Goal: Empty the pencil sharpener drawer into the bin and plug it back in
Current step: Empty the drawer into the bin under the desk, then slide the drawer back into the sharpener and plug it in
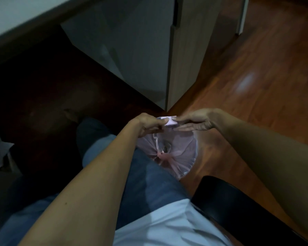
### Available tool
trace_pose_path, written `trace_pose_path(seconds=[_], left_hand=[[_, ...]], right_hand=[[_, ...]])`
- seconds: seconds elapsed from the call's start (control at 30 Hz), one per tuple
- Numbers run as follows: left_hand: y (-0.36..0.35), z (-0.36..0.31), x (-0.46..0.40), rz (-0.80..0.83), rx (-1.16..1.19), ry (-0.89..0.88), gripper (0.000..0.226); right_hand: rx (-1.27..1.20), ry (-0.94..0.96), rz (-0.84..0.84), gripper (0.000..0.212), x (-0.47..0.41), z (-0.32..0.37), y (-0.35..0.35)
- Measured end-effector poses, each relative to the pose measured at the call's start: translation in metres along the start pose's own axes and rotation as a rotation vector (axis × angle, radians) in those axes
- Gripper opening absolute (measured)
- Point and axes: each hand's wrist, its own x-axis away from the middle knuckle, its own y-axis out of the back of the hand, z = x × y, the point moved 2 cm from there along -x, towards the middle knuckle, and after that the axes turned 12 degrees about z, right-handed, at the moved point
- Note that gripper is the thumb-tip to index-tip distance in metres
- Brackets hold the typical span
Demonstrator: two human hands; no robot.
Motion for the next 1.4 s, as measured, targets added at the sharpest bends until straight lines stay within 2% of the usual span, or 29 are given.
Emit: trace_pose_path(seconds=[0.1,0.2,0.3,0.4,0.6,0.73,0.83,0.97,1.13,1.4], left_hand=[[0.004,-0.011,0.012,0.024,-0.049,-0.113,0.057],[0.002,-0.031,0.029,0.021,-0.185,-0.272,0.058],[-0.004,-0.059,0.053,0.002,-0.274,-0.434,0.054],[-0.014,-0.084,0.079,-0.028,-0.367,-0.556,0.057],[-0.038,-0.164,0.138,-0.02,-0.525,-0.721,0.045],[-0.05,-0.215,0.176,-0.048,-0.652,-0.828,0.058],[-0.049,-0.244,0.203,-0.074,-0.701,-0.891,0.061],[-0.029,-0.272,0.242,-0.127,-0.643,-0.948,0.056],[0.014,-0.29,0.304,-0.234,-0.63,-0.986,0.059],[0.125,-0.278,0.4,-0.468,-0.573,-0.997,0.058]], right_hand=[[0.084,0.021,0.046,0.046,0.017,0.02,-0.005],[0.069,0.127,0.072,0.037,0.045,0.045,-0.016],[0.036,0.263,0.019,0.034,0.069,0.073,-0.024],[0.041,0.373,-0.037,0.039,0.092,0.097,-0.031],[0.08,0.545,-0.058,0.041,0.162,0.165,-0.034],[0.086,0.669,-0.092,0.045,0.203,0.205,-0.043],[0.087,0.765,-0.085,0.038,0.225,0.236,-0.058],[0.158,0.823,-0.037,0.038,0.239,0.286,-0.083],[0.281,0.866,0.041,0.049,0.233,0.346,-0.136],[0.395,0.907,0.231,0.047,0.17,0.426,-0.257]])
